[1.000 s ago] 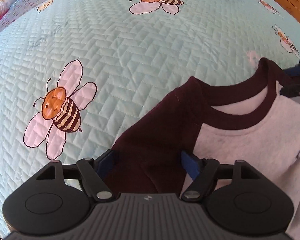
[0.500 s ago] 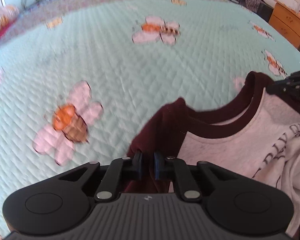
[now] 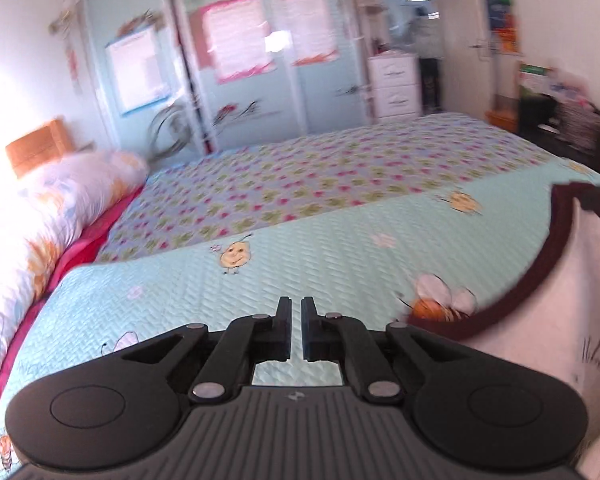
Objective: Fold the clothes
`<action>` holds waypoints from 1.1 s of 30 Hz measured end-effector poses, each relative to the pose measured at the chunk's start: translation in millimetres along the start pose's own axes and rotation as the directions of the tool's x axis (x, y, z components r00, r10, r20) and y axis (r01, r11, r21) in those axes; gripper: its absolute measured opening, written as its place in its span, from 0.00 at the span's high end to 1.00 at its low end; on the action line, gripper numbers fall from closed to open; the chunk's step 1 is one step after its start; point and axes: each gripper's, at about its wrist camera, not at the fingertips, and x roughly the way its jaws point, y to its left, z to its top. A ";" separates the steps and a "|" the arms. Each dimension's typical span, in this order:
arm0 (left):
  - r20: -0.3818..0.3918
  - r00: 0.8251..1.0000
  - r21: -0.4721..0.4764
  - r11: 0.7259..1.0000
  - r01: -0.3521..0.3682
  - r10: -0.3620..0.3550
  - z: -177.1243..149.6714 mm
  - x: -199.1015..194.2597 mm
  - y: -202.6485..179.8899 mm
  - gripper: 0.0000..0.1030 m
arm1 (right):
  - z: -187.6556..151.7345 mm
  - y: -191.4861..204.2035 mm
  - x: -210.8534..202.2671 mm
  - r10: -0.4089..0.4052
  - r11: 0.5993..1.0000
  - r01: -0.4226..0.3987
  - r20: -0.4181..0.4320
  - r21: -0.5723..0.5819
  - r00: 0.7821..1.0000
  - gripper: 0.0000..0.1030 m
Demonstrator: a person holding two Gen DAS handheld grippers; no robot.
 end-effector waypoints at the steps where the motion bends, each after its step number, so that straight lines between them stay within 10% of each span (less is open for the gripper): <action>1: -0.020 1.000 -0.016 1.000 -0.007 0.006 5.1 9.2 1.1 0.96 | 1.1 -4.8 16.6 -0.008 1.000 0.009 -0.018 0.015 1.000 0.92; 6: -0.101 0.992 -0.025 0.997 0.071 -0.073 -51.2 -2.3 -12.3 0.93 | -28.7 -38.3 64.4 0.035 0.966 0.018 -0.199 0.260 0.979 0.76; 12: -0.284 0.942 -0.026 0.984 0.177 -0.177 -181.4 -42.8 -34.5 0.90 | -120.5 -46.9 -48.5 0.130 0.916 -0.052 -0.171 0.398 0.977 0.43; 17: -0.348 0.913 -0.111 0.976 0.188 -0.216 -246.9 -84.5 -45.0 0.71 | -187.7 -37.5 -138.0 0.168 0.863 -0.043 -0.206 0.504 0.964 0.40; 26: -0.312 0.901 -0.224 0.945 0.238 -0.301 -277.7 -153.0 -68.4 0.67 | -268.2 -1.3 -189.4 0.118 0.833 0.069 -0.298 0.550 0.947 0.33; 33: -0.383 0.865 -0.081 0.945 0.318 -0.324 -301.6 -172.7 -124.6 0.66 | -314.5 -27.0 -200.8 0.209 0.575 0.035 -0.188 0.818 0.960 0.33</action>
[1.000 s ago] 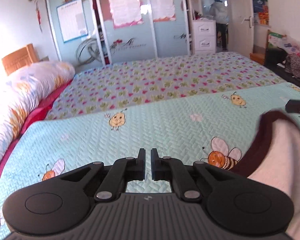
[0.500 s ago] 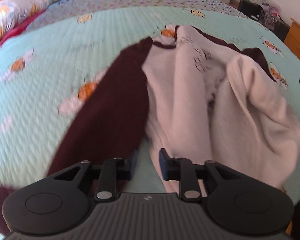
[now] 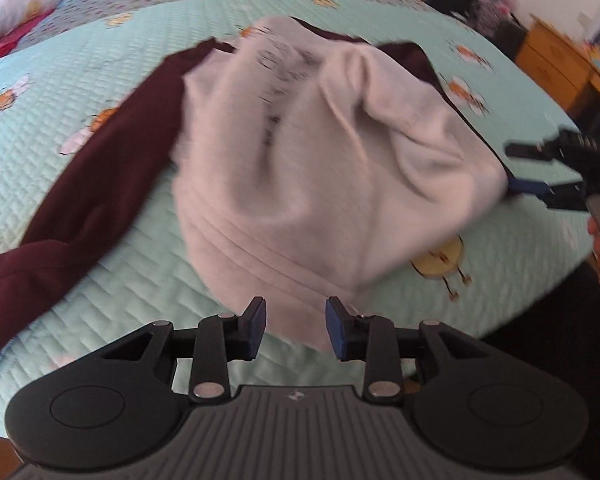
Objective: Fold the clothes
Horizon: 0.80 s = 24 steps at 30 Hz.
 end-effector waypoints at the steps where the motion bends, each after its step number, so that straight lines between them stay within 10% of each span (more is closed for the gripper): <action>1: -0.008 1.000 0.020 1.000 -0.010 0.010 -3.0 4.6 -6.0 0.66 | -3.7 -2.0 0.5 0.017 1.000 -0.016 -0.004 0.015 1.000 0.33; 9: -0.043 0.992 0.109 0.987 -0.117 0.122 -10.1 41.1 -31.6 0.62 | -13.4 -14.9 23.9 0.084 0.991 -0.082 -0.012 0.105 0.996 0.34; 14: -0.053 0.990 0.065 0.990 -0.126 0.130 -6.4 51.0 -27.6 0.59 | -9.8 -0.3 27.5 0.097 0.992 -0.096 -0.007 0.078 0.995 0.74; 24: 0.162 0.986 -0.213 0.977 0.004 0.031 23.7 -11.3 24.2 0.77 | 22.1 67.2 -28.9 0.154 0.984 -0.136 0.159 -0.119 0.975 0.98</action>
